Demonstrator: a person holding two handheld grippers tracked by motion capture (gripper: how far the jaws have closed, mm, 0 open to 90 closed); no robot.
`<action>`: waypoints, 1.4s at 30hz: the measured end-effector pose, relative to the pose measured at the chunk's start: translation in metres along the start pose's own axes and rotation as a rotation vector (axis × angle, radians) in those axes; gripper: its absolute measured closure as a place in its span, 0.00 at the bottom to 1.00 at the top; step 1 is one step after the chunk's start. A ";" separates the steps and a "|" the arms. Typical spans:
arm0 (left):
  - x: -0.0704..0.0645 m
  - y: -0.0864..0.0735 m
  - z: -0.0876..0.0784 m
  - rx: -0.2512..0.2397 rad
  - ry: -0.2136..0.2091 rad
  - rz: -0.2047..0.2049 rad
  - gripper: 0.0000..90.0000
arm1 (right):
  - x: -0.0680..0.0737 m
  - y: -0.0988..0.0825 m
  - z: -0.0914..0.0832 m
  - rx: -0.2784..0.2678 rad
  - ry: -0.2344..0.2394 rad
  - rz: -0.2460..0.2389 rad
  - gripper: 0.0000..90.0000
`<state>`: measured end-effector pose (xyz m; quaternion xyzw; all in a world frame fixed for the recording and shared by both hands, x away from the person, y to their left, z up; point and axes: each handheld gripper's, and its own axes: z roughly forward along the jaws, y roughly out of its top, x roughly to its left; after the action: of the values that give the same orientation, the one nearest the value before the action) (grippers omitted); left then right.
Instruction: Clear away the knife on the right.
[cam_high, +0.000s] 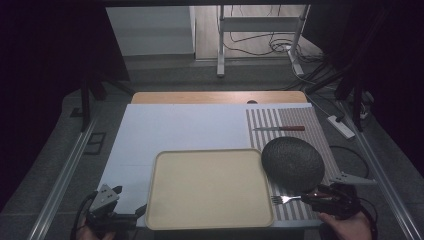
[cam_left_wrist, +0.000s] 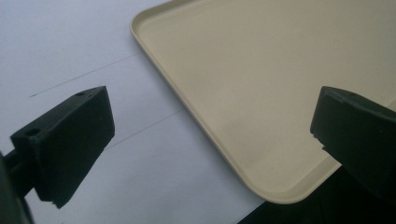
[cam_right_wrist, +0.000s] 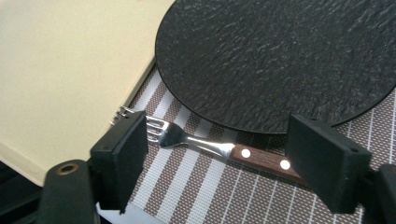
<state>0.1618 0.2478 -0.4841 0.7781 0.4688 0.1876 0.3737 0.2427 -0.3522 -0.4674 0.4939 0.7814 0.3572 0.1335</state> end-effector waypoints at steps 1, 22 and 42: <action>0.000 0.000 0.000 0.000 -0.001 0.000 0.00 | 0.000 0.000 0.000 0.006 -0.003 0.000 0.24; -0.001 0.001 0.001 0.012 -0.010 0.023 0.00 | 0.002 0.003 0.004 0.038 -0.002 -0.028 0.19; -0.005 0.002 0.004 0.046 0.020 0.038 0.00 | 0.008 0.033 0.008 0.014 0.028 -0.083 0.15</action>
<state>0.1629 0.2418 -0.4850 0.7934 0.4618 0.1917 0.3471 0.2655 -0.3333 -0.4490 0.4569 0.8056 0.3526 0.1337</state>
